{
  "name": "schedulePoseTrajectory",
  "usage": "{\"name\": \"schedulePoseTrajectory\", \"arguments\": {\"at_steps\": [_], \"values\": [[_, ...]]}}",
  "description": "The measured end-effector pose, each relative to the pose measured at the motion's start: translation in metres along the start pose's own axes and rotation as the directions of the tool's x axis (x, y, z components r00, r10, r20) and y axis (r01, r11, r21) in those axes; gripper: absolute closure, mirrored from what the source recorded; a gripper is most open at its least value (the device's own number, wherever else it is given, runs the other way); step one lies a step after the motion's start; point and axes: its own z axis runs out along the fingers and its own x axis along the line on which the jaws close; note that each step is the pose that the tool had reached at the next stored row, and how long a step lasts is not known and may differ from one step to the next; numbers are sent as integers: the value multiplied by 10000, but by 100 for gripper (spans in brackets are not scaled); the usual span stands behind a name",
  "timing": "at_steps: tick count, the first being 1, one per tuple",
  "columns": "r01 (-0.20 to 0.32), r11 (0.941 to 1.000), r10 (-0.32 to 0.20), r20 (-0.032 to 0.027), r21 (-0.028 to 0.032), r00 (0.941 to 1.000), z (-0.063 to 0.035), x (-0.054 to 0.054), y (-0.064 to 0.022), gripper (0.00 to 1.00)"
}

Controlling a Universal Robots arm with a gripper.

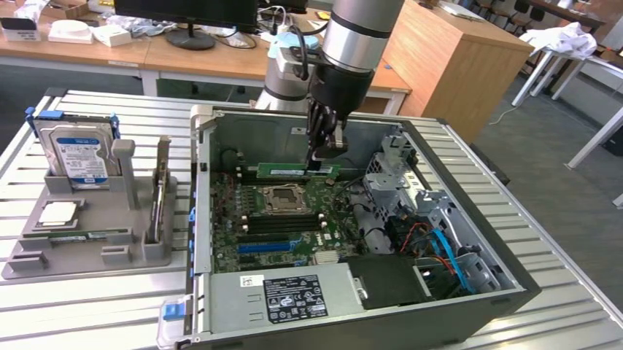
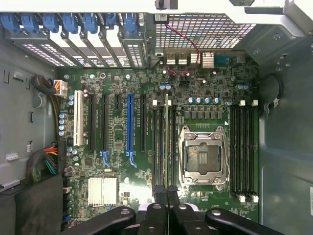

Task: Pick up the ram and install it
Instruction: 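Insert the ram into the slot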

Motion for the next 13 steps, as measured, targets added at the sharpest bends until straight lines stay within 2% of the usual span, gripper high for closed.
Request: {"name": "schedulePoseTrajectory", "arguments": {"at_steps": [6, 13], "values": [[0, 10000, 0, 3, 2, 10000, 10, 0, 0, 88], [0, 10000, 0, 1, 0, 10000, 112, 0, -5, 88]]}}
